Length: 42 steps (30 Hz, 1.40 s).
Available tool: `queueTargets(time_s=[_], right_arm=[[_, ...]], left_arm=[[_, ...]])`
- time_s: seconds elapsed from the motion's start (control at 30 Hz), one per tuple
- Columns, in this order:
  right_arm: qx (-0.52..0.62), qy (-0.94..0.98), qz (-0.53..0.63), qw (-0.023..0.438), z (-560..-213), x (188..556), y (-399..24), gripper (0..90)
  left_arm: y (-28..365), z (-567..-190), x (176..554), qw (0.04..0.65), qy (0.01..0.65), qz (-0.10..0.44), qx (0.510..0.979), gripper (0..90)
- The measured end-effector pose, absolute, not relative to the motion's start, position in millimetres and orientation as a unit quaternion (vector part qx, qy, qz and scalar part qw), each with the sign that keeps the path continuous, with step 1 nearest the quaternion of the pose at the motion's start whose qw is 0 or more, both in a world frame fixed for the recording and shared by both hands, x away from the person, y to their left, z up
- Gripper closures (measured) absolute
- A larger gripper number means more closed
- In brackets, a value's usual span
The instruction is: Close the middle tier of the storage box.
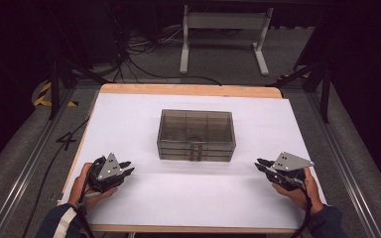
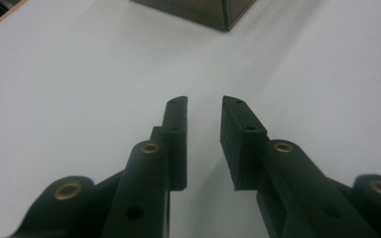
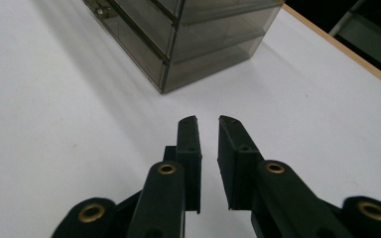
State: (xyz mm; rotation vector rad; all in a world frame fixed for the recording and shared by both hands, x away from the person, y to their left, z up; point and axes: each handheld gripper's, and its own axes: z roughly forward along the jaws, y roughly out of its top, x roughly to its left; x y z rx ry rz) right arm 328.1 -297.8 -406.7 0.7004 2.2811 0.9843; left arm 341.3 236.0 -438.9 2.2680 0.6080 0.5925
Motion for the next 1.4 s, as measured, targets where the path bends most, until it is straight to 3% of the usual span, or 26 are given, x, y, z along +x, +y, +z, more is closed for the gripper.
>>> queueTargets(time_s=[0.2, 0.33, 0.53, 0.87, 1.07, 1.2, 1.4], right_arm=[[0.276, 0.846, 0.362, 0.278, -412, 325, -313, 71.9], [0.301, 0.84, 0.359, 0.275, -419, 321, -330, 60.5], [0.322, 0.833, 0.355, 0.274, -426, 318, -346, 48.8], [0.384, 0.799, 0.374, 0.272, -440, 311, -374, 21.3], [0.415, 0.762, 0.409, 0.282, -442, 307, -387, 14.2], [0.426, 0.737, 0.437, 0.289, -442, 303, -394, 13.4], [0.422, 0.731, 0.449, 0.294, -442, 301, -396, 10.3]], left_arm=[[247, -442, 339, 0.344, 0.247, 0.233, 0.875, 62.3], [253, -446, 337, 0.331, 0.256, 0.24, 0.876, 49.2], [266, -451, 333, 0.327, 0.273, 0.234, 0.874, 38.6], [293, -460, 324, 0.383, 0.315, 0.215, 0.841, 17.5], [305, -459, 320, 0.432, 0.33, 0.22, 0.81, 11.5], [320, -459, 317, 0.496, 0.358, 0.204, 0.765, 11.0], [322, -459, 317, 0.5, 0.362, 0.208, 0.759, 10.3]])
